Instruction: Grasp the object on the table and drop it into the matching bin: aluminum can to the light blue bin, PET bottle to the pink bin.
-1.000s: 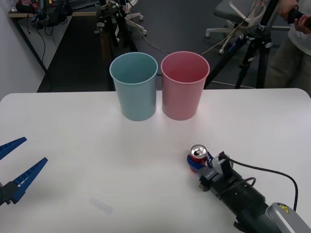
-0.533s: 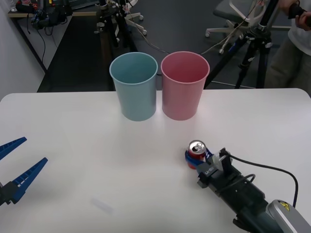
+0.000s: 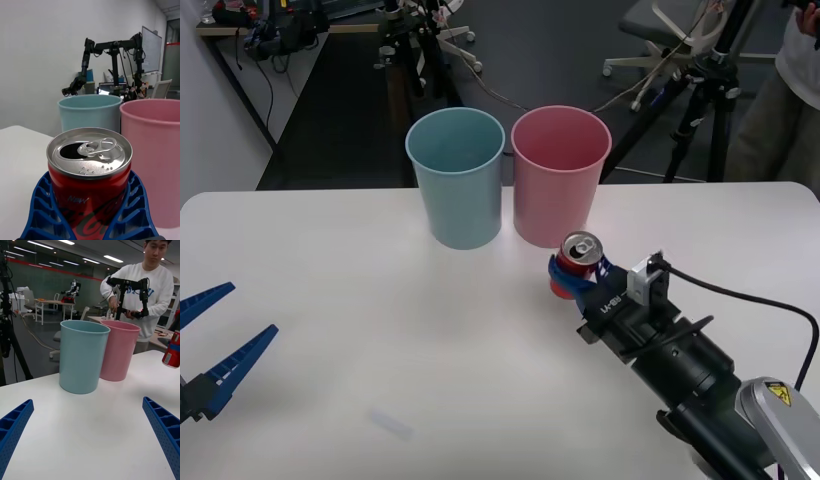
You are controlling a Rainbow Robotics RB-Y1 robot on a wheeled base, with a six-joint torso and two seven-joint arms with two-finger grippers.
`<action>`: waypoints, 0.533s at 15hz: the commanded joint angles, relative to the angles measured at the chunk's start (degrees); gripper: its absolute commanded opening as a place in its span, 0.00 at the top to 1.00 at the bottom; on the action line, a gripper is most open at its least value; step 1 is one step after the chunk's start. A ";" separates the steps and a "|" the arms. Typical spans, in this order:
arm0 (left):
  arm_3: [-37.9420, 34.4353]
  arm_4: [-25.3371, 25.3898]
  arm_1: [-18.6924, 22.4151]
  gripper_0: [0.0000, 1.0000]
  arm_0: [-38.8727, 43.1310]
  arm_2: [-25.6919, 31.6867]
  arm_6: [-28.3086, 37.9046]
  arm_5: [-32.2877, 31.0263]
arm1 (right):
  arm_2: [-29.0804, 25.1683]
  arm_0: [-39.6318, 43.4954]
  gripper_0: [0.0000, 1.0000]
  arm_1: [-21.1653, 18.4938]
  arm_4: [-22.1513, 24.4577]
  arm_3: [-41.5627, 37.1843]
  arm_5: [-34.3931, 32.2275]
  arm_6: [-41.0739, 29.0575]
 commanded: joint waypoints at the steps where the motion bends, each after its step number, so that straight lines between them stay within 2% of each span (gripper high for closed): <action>1: 0.00 0.00 0.00 0.00 0.00 0.00 0.00 0.00 | 0.42 -0.01 1.00 -1.03 5.59 -6.16 2.73 -7.21; 5: 0.00 0.00 0.00 0.00 0.00 0.00 0.00 0.00 | 0.60 -1.50 1.00 -1.12 12.71 -12.14 3.25 -17.67; 8: 0.00 0.00 0.00 0.00 0.00 0.00 0.00 0.00 | 1.83 -5.63 1.00 -1.12 18.68 -13.28 5.71 -24.97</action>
